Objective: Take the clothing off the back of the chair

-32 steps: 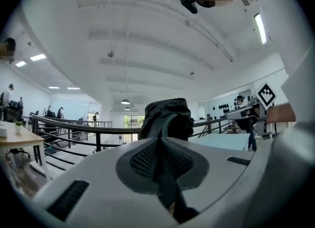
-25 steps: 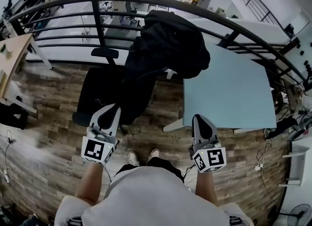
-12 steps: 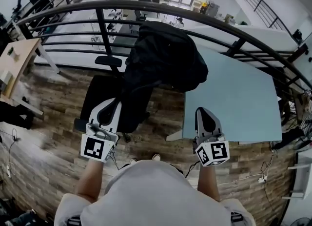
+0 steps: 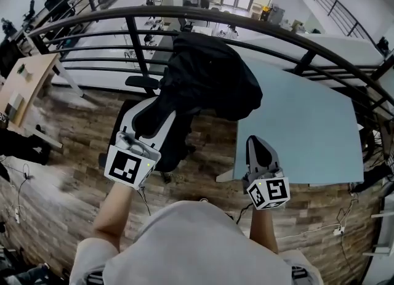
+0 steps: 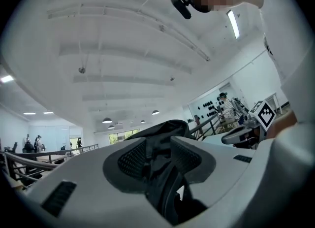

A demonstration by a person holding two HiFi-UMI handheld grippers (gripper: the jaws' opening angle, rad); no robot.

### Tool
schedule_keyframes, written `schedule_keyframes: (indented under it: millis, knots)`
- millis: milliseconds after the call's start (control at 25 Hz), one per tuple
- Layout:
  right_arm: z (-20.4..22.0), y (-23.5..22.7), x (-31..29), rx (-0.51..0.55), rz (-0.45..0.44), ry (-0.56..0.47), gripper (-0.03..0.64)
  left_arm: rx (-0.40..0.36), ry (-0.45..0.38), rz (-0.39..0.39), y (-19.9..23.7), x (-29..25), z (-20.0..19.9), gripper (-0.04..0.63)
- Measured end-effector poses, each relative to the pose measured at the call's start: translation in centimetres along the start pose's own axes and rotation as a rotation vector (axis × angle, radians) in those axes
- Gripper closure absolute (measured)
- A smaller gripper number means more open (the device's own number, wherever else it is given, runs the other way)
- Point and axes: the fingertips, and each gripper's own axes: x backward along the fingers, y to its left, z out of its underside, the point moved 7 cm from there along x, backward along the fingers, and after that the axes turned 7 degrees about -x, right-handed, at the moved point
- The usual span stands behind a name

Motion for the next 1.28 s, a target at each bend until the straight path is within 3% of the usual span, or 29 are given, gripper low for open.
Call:
schedule_keyframes:
  millis: [160, 240, 320, 600, 720, 880, 960, 1040, 1280]
  knots:
    - [0.0, -0.6, 0.5, -0.015, 0.008, -0.005, 0.597, -0.023, 0.033, 0.074, -0.8, -3.1, -0.8, 0.401]
    - [0.1, -0.8, 0.6, -0.017, 0.011, -0.001, 0.597, -0.050, 0.062, 0.139, -1.3, -5.0, -1.4, 0.299]
    - [0.2, -0.8, 0.8, -0.018, 0.014, 0.003, 0.597, -0.119, 0.079, 0.198, -1.9, -6.8, -2.2, 0.227]
    - [0.6, -0.7, 1.8, -0.021, 0.024, 0.010, 0.597, -0.352, 0.185, 0.273, -4.1, -12.0, -3.3, 0.094]
    - [0.6, -0.8, 2.2, -0.021, 0.033, 0.010, 0.597, -0.515, 0.292, 0.307, -5.1, -14.0, -2.6, 0.056]
    - [0.5, -0.9, 2.7, -0.022, 0.043, 0.004, 0.597, -0.834, 0.409, 0.309, -6.9, -15.8, -1.8, 0.033]
    - [0.5, -1.3, 2.9, -0.026, 0.053, 0.003, 0.597, -0.908, 0.447, 0.307, -7.3, -16.8, -1.7, 0.024]
    - [0.4, -1.7, 3.2, -0.027, 0.059, 0.003, 0.597, -0.885, 0.491, 0.320, -6.8, -18.0, -1.2, 0.020]
    - [0.8, -2.0, 3.8, -0.034, 0.074, 0.004, 0.597, -0.672, 0.580, 0.374, -3.5, -19.9, 0.6, 0.012]
